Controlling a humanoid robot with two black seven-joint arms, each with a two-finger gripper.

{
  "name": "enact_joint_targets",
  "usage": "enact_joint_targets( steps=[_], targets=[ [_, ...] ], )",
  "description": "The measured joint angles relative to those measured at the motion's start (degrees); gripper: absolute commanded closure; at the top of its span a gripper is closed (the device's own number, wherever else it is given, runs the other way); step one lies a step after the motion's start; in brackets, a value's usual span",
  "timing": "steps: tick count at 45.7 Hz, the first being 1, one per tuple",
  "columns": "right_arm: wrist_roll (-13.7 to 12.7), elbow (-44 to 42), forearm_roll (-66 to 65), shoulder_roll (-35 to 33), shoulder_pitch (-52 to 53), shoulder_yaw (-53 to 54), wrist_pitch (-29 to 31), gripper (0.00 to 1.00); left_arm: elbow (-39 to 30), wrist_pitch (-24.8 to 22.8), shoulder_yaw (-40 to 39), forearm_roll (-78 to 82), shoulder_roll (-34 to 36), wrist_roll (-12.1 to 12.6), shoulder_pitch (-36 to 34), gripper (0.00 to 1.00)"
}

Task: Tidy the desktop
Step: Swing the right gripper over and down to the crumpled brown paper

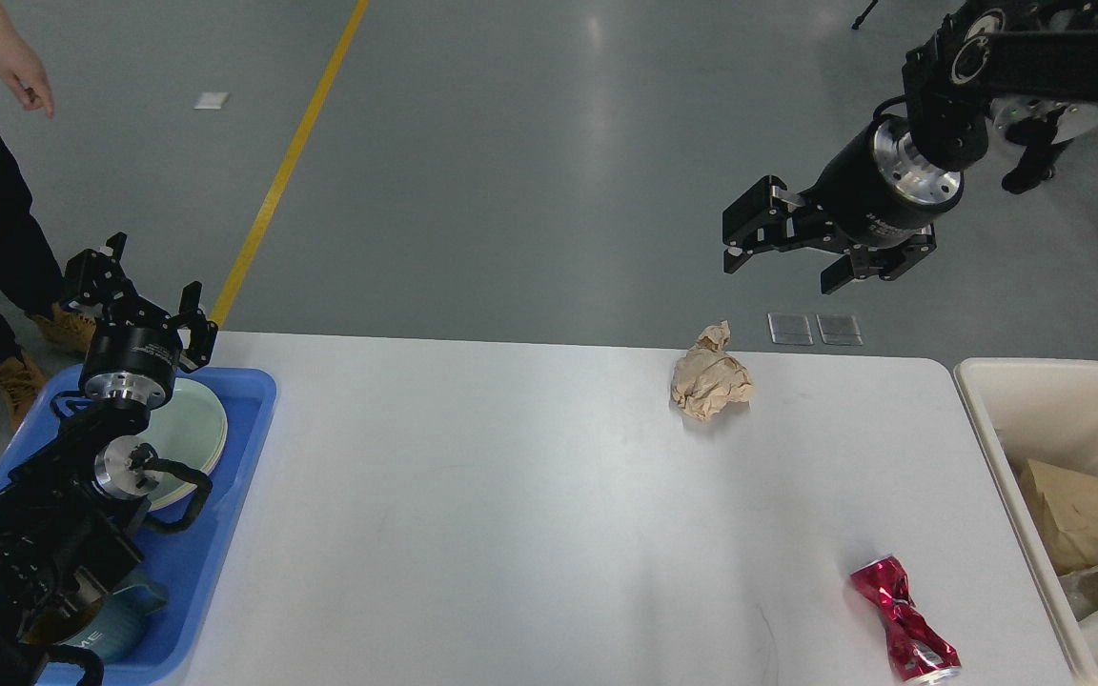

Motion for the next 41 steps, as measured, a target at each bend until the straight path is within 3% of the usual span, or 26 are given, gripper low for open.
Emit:
enact_joint_targets(
  steps=[5,21,41],
  targets=[
    [-0.1,-2.6,0.0,0.1,-5.7,0.2,-4.4,0.0,0.0,0.0,0.0,0.0,0.0,0.0,0.0,0.04],
    [-0.4,-13.7,0.3,7.7,-28.1,1.4,-28.0,0.0,0.0,0.0,0.0,0.0,0.0,0.0,0.0,0.04],
    [-0.4,-35.5,4.2,16.9,-47.6,7.8,-30.5,0.0,0.0,0.0,0.0,0.0,0.0,0.0,0.0,0.04]
  ],
)
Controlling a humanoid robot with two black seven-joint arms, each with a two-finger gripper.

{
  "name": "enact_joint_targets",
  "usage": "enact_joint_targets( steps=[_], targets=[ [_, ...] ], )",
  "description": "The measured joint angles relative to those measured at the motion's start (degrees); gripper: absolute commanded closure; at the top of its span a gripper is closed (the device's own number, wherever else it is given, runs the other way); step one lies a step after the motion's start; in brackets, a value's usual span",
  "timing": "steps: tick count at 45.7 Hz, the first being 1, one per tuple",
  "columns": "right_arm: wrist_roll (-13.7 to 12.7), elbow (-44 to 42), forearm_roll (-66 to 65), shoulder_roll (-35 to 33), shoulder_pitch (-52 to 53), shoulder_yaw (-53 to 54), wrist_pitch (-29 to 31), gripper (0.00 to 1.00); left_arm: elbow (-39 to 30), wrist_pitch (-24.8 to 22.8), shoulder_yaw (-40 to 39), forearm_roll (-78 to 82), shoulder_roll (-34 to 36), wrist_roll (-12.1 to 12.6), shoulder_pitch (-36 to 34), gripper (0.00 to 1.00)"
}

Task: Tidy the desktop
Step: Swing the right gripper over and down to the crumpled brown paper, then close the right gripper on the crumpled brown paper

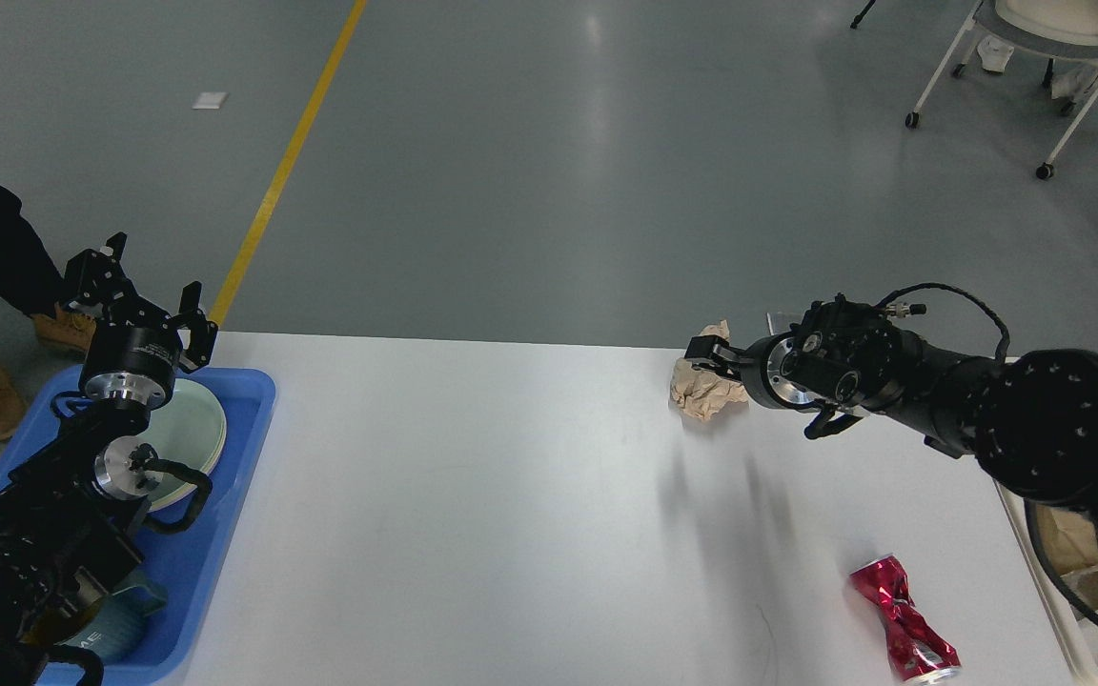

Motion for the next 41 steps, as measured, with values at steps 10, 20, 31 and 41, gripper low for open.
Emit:
enact_joint_targets(
  steps=[10,20,31,41],
  targets=[
    [0.0,-13.1,0.0,4.7,-7.5,2.9,-0.8,0.0,0.0,0.0,0.0,0.0,0.0,0.0,0.0,0.04],
    [0.1,-17.5,0.0,6.7,-11.7,3.3,-6.2,0.0,0.0,0.0,0.0,0.0,0.0,0.0,0.0,0.04],
    [0.1,-17.8,0.1,7.3,-14.7,5.6,-10.7,0.0,0.0,0.0,0.0,0.0,0.0,0.0,0.0,0.04],
    [0.5,-17.8,0.1,7.8,-16.5,8.3,-14.7,0.01,0.0,0.0,0.0,0.0,0.0,0.0,0.0,0.04]
  ],
)
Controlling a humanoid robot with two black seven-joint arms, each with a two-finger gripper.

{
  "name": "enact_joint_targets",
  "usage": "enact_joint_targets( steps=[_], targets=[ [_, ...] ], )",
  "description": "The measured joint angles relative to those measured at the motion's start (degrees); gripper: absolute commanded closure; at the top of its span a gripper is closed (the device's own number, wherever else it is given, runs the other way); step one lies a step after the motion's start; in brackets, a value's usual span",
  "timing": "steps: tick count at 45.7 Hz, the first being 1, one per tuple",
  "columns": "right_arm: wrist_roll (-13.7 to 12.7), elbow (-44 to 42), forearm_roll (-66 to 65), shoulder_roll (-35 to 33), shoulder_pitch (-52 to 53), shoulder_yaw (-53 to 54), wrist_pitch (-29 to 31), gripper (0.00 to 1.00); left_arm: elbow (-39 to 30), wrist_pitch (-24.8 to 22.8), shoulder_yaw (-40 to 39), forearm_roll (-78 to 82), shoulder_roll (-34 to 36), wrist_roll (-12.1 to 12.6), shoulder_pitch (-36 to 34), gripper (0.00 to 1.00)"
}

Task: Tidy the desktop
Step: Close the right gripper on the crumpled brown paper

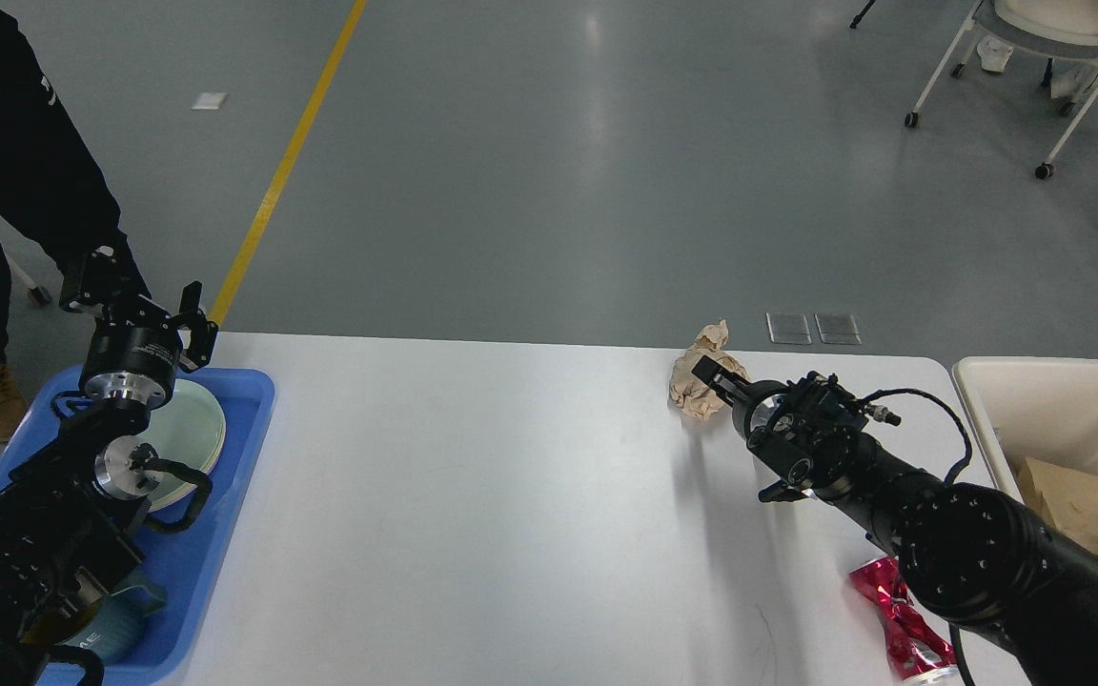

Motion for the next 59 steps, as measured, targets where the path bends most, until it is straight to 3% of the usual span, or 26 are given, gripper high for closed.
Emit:
enact_joint_targets(
  steps=[17,23,29,36,40,52,59],
  targets=[
    [0.2,0.1,-0.1,1.2,-0.5,0.2,-2.4,0.04,0.0,0.0,0.0,0.0,0.0,0.0,0.0,0.04],
    [0.3,0.1,-0.1,1.2,-0.5,0.1,-2.5,0.15,0.0,0.0,0.0,0.0,0.0,0.0,0.0,0.04],
    [0.3,0.1,-0.2,1.3,-0.6,0.2,-2.5,0.36,0.0,0.0,0.0,0.0,0.0,0.0,0.0,0.04],
    [0.3,0.1,-0.2,1.6,-0.8,0.2,-2.5,0.36,0.0,0.0,0.0,0.0,0.0,-0.3,0.0,0.04],
    [0.3,0.2,-0.2,1.7,-0.8,0.2,-2.5,0.44,0.0,0.0,0.0,0.0,0.0,-1.0,0.0,0.04],
    [0.3,0.2,-0.2,1.8,-0.8,0.1,-2.5,0.4,0.0,0.0,0.1,0.0,-0.1,-2.1,0.1,0.04],
    [0.3,0.1,-0.2,1.8,-0.8,0.1,-2.5,0.14,0.0,0.0,0.1,0.0,-0.1,-2.1,0.1,0.04]
  ],
)
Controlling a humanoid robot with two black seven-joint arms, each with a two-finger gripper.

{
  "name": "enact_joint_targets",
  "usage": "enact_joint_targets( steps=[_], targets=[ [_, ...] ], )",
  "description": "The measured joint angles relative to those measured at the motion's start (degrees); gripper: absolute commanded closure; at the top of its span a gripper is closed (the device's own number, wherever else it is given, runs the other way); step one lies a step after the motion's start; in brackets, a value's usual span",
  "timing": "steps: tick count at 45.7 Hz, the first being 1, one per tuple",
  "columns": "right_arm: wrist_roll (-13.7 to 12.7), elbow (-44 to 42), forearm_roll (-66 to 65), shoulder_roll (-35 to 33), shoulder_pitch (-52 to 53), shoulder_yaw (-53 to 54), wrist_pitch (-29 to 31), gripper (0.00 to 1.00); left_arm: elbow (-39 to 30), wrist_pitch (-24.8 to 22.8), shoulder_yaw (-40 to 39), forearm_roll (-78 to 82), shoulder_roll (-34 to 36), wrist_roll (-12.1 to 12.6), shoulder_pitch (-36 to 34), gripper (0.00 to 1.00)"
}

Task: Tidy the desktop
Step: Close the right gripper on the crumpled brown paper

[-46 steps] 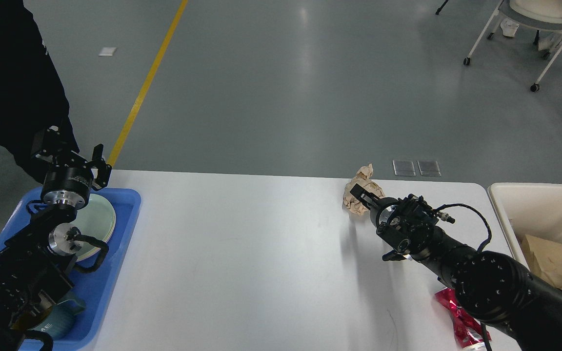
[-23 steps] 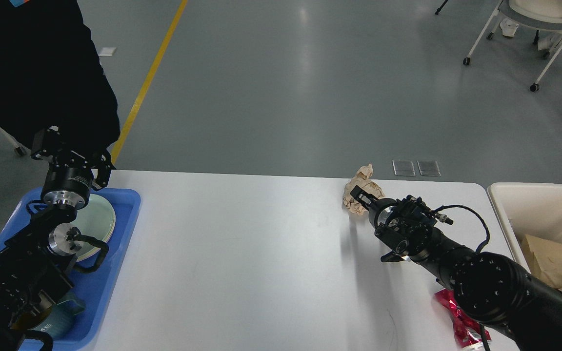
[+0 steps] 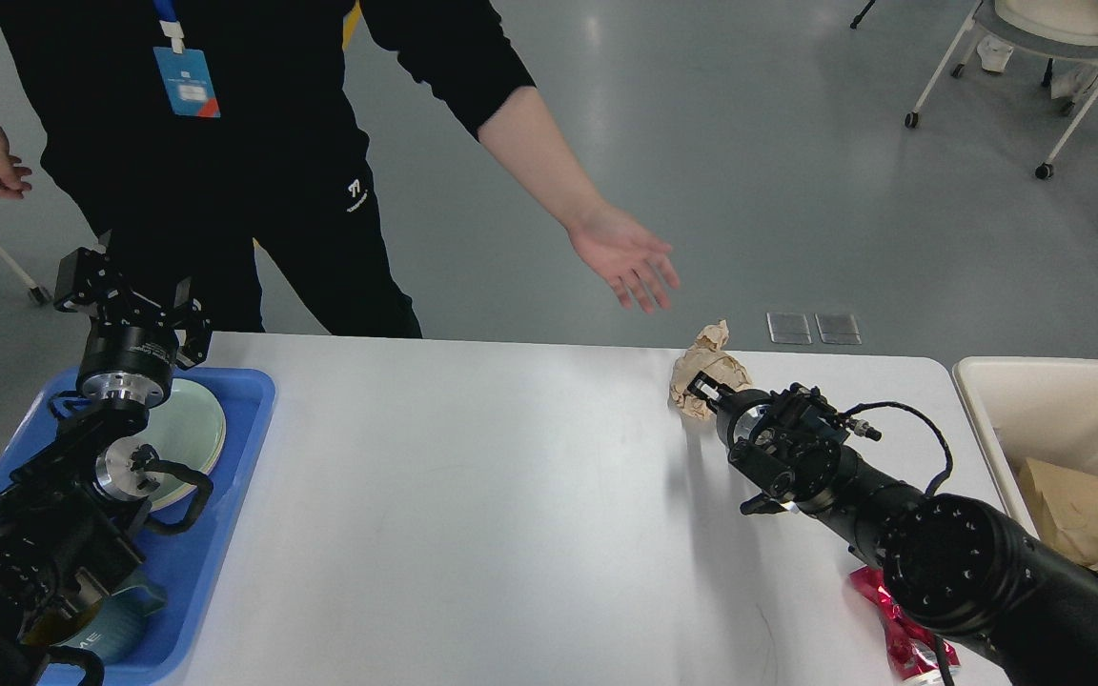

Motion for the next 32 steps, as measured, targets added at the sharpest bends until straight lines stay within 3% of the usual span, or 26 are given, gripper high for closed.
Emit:
enact_joint_targets(
  steps=[4,32],
  targets=[
    [0.0,-0.1,0.0,-0.2,0.0,-0.1,0.0,0.01,0.0,0.0,0.0,0.0,0.0,0.0,0.0,0.04],
    [-0.1,0.1,0.0,-0.5,-1.5,-0.3,0.7,0.02,0.0,0.0,0.0,0.0,0.0,0.0,0.0,0.04]
  ],
)
